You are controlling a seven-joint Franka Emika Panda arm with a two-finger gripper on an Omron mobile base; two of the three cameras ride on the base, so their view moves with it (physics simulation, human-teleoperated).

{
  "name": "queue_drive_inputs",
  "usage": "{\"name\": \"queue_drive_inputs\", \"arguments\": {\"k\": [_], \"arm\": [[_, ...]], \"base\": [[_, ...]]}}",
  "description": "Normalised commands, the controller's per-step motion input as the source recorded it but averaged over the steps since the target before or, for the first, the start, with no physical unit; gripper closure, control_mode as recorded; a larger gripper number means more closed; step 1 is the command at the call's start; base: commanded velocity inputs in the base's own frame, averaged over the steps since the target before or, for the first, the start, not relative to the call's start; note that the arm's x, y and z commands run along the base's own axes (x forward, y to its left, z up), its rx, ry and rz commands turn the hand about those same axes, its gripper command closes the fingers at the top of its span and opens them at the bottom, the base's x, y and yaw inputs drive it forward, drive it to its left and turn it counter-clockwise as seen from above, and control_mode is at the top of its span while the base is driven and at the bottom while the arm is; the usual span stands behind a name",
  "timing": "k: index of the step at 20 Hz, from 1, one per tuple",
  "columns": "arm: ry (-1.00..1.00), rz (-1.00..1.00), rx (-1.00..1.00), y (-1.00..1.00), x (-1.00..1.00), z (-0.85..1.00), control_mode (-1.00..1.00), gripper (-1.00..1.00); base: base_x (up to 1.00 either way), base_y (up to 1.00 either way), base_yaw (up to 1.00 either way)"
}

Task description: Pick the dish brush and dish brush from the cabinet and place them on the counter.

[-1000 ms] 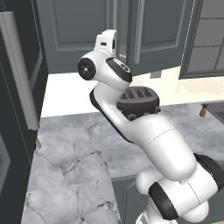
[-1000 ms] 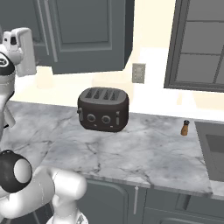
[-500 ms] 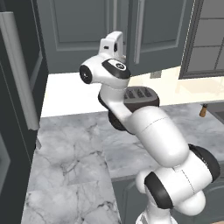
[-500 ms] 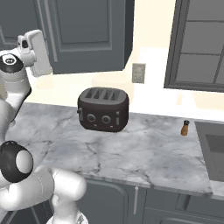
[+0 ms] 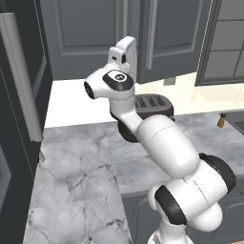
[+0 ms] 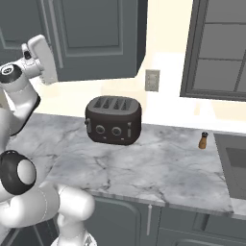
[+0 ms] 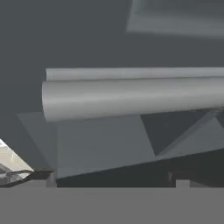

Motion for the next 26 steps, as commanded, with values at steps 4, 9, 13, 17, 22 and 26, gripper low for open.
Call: {"name": "queue_drive_inputs", "arguments": {"k": [4, 9, 13, 17, 22, 26], "arm": [[-0.24, -0.29, -0.10, -0.08, 0.03, 0.02, -1.00, -1.00], [-0.36, -0.13, 0.03, -0.18, -0.39, 0.11, -1.00, -1.00], [-0.40, -0.01, 0.16, -0.39, -0.56, 0.21, -1.00, -1.00], [-0.38, 0.00, 0.20, -0.46, -0.54, 0.23, -1.00, -1.00], [-0.33, 0.00, 0.20, -0.54, -0.48, 0.23, -1.00, -1.00], [-0.31, 0.04, 0.16, -0.70, -0.30, 0.12, -1.00, -1.00]], "base": [[0.00, 0.00, 0.00], [0.00, 0.00, 0.00], [0.00, 0.00, 0.00], [0.00, 0.00, 0.00], [0.00, 0.00, 0.00], [0.00, 0.00, 0.00]]}}
